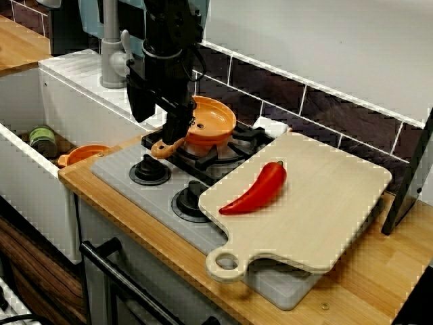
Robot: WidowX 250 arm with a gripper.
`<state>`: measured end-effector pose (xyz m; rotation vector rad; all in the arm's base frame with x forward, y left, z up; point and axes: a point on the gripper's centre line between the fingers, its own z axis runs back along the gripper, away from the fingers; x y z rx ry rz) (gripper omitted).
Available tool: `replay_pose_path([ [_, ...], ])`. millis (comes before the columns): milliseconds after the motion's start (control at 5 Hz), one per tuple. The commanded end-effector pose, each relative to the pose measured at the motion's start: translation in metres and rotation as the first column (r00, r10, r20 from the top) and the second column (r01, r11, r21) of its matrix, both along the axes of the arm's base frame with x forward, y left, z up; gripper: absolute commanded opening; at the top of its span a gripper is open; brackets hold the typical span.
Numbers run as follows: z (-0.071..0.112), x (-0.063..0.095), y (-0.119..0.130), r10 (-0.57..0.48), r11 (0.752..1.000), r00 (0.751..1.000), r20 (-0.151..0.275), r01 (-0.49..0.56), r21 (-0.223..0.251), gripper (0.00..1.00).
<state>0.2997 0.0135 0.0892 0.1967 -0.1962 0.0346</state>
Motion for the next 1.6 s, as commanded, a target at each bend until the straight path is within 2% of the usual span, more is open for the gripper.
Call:
replay_pose_path([
  [0, -0.003, 0.011, 0.002, 0.025, 1.000, 1.000, -0.013, -0.025, -0.003, 1.00],
  [400, -0.012, 0.020, -0.005, 0.048, 0.999, 0.999, -0.018, -0.048, 0.005, 1.00],
  [1400, -0.016, 0.018, -0.005, 0.041, 0.999, 0.998, -0.038, -0.041, 0.024, 1.00],
])
